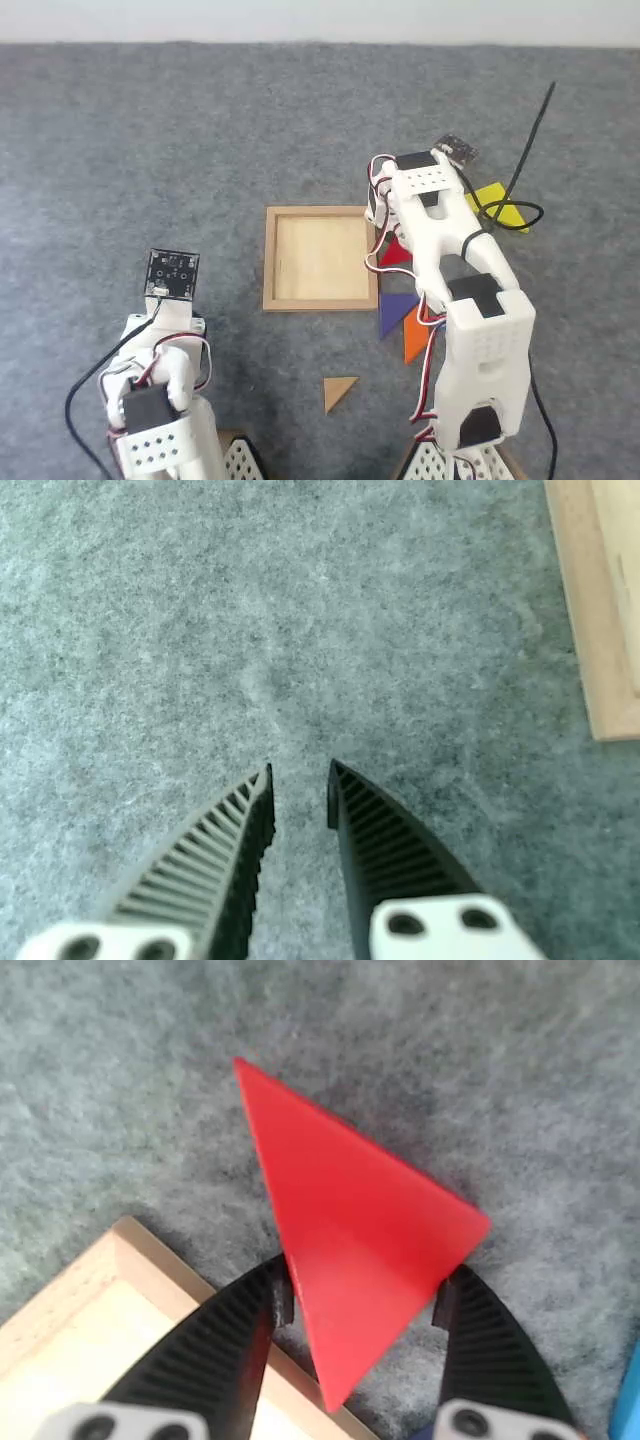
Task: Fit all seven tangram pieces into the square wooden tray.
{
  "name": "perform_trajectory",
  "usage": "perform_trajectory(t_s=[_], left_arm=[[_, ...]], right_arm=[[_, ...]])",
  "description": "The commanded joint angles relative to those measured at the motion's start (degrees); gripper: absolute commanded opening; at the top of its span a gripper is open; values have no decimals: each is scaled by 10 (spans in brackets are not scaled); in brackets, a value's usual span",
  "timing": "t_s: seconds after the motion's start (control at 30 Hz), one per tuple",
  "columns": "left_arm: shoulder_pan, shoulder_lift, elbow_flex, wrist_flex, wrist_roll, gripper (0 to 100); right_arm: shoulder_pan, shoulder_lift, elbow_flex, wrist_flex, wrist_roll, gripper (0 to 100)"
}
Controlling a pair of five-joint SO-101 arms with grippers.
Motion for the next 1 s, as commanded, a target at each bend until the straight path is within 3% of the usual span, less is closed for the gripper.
perform_trajectory(t_s=[0.0, 0.1, 0.3, 0.37, 0.57, 0.97], left_arm=[[1, -7, -5, 4, 4, 87], [1, -7, -5, 4, 4, 87], [1, -7, -5, 4, 4, 87], [1, -7, -5, 4, 4, 87], [1, -7, -5, 4, 4, 87], [1, -7, -5, 4, 4, 87]], right_arm=[[0, -9, -23, -5, 53, 206], [4, -12, -23, -2, 142, 225], [13, -5, -59, 47, 294, 443], [13, 1, -61, 47, 310, 469], [21, 11, -62, 25, 380, 401], [65, 28, -61, 22, 396, 148]])
